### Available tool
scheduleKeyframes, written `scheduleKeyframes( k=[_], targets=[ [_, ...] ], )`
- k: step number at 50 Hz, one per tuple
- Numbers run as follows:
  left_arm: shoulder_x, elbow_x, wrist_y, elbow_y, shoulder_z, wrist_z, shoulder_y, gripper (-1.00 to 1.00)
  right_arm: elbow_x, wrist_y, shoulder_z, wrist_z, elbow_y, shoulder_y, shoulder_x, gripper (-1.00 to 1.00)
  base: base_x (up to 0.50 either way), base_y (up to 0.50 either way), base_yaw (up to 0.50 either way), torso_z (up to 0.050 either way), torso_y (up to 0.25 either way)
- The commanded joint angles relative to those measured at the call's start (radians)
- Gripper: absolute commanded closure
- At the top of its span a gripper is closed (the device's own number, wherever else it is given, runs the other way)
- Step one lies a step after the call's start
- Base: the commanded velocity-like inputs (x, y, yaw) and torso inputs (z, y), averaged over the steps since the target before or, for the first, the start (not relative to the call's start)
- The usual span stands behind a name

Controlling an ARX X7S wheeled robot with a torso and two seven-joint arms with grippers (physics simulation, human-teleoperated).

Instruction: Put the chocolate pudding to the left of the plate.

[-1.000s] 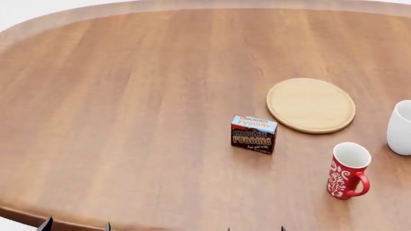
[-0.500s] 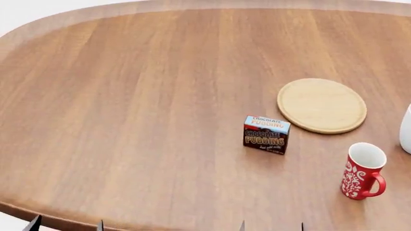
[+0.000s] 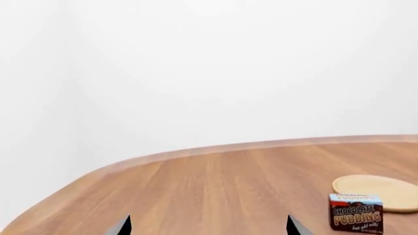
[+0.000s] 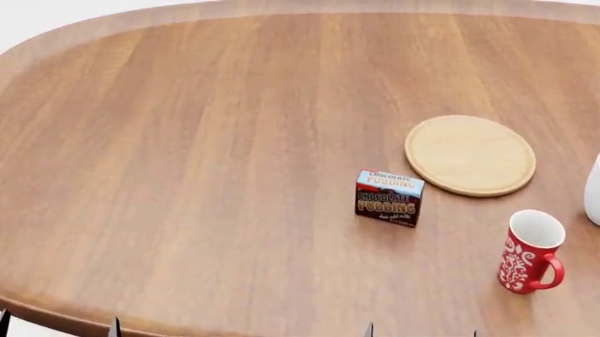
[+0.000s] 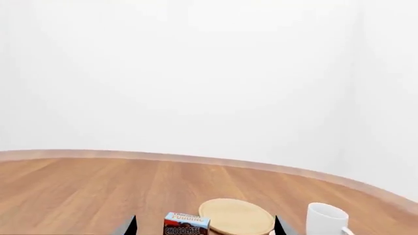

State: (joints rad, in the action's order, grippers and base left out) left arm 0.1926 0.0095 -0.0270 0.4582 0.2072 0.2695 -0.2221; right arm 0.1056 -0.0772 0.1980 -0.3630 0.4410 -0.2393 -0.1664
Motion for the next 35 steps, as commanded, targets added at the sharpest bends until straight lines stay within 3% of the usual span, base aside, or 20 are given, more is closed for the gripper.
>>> scheduleKeyframes(
  k=[1, 35],
  targets=[
    [0.01, 0.004, -0.002, 0.017, 0.012, 0.008, -0.008, -1.0, 0.002, 0.014, 0.01, -0.012, 0.007, 0.002, -0.008, -1.0, 0.02, 0.0, 0.0, 0.0, 0.0],
    [0.028, -0.026, 0.005, 0.019, 0.023, 0.024, -0.003, -1.0, 0.021, 0.009, 0.052, -0.038, -0.004, 0.003, -0.026, -1.0, 0.13, 0.0, 0.0, 0.0, 0.0]
  ],
)
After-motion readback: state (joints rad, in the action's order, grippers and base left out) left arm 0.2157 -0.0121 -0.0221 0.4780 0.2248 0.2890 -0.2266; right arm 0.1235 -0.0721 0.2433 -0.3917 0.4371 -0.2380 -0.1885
